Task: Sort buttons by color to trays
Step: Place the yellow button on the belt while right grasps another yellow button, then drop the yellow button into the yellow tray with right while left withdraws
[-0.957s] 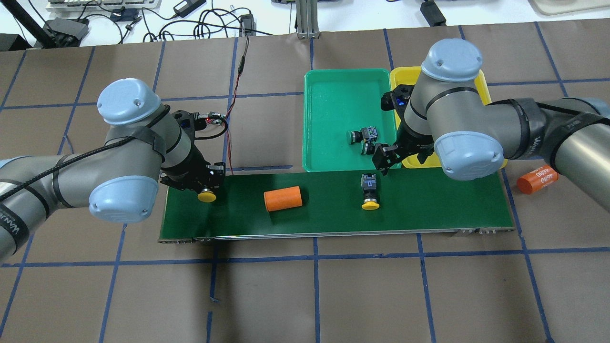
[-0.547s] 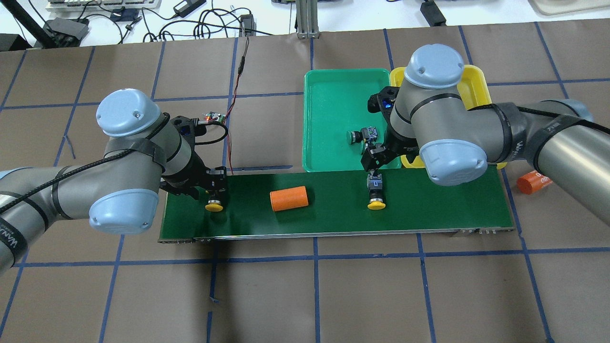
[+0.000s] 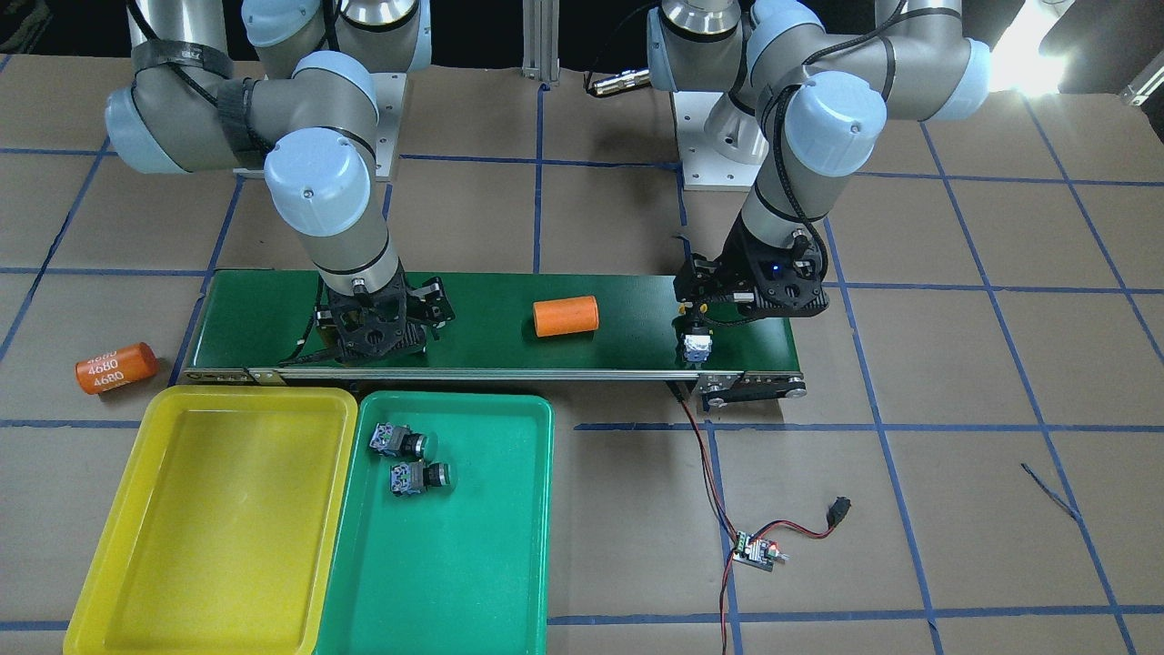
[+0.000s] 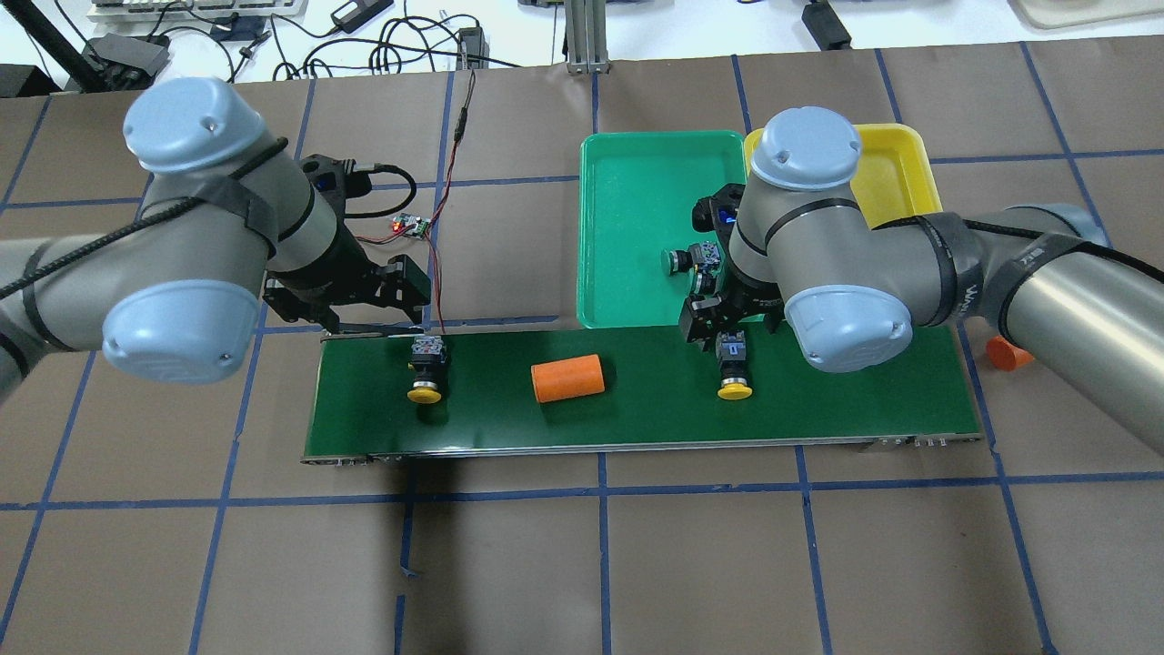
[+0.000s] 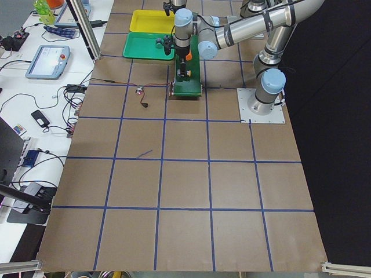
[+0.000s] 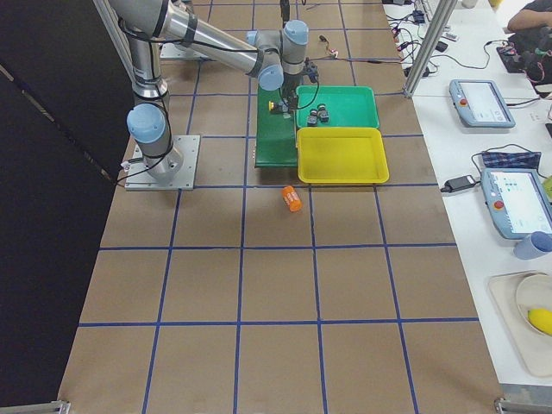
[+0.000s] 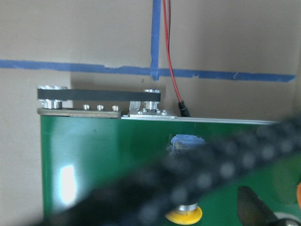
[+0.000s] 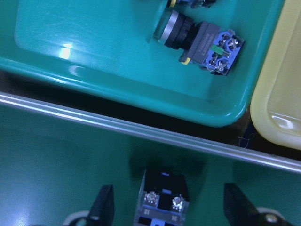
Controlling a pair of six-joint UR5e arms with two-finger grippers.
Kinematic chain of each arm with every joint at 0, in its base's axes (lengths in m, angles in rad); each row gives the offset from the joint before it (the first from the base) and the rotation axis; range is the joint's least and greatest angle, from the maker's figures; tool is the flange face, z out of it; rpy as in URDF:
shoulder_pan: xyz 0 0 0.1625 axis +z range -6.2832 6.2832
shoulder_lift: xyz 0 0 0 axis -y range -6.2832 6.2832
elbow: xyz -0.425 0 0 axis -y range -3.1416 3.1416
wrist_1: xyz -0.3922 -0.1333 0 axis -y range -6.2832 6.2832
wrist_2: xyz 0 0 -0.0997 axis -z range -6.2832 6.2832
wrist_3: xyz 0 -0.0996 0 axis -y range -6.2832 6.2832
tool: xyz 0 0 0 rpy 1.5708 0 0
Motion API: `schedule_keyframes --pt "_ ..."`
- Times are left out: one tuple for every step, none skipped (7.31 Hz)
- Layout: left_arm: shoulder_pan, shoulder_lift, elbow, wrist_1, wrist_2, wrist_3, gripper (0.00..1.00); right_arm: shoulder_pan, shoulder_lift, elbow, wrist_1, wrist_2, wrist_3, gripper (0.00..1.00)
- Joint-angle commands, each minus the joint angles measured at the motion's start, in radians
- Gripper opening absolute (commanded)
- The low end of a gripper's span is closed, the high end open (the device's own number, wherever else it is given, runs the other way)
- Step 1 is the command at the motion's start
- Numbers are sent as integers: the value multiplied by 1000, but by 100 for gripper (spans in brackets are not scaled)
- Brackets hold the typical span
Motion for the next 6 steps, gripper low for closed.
schedule_keyframes --pt "0 22 202 -262 2 1 100 -3 -5 22 2 -4 8 24" --pt "0 30 243 -297 31 1 100 -13 -6 16 2 -6 11 18" --pt "9 15 259 -301 79 1 100 -19 -8 -3 8 -7 18 12" --pt "26 6 265 -289 75 3 100 -29 -6 -24 11 -7 25 10" --pt "30 4 279 -283 71 10 100 -50 3 -62 10 -7 25 7" --pt "33 -5 294 -246 66 12 100 -71 33 -136 8 -7 18 7"
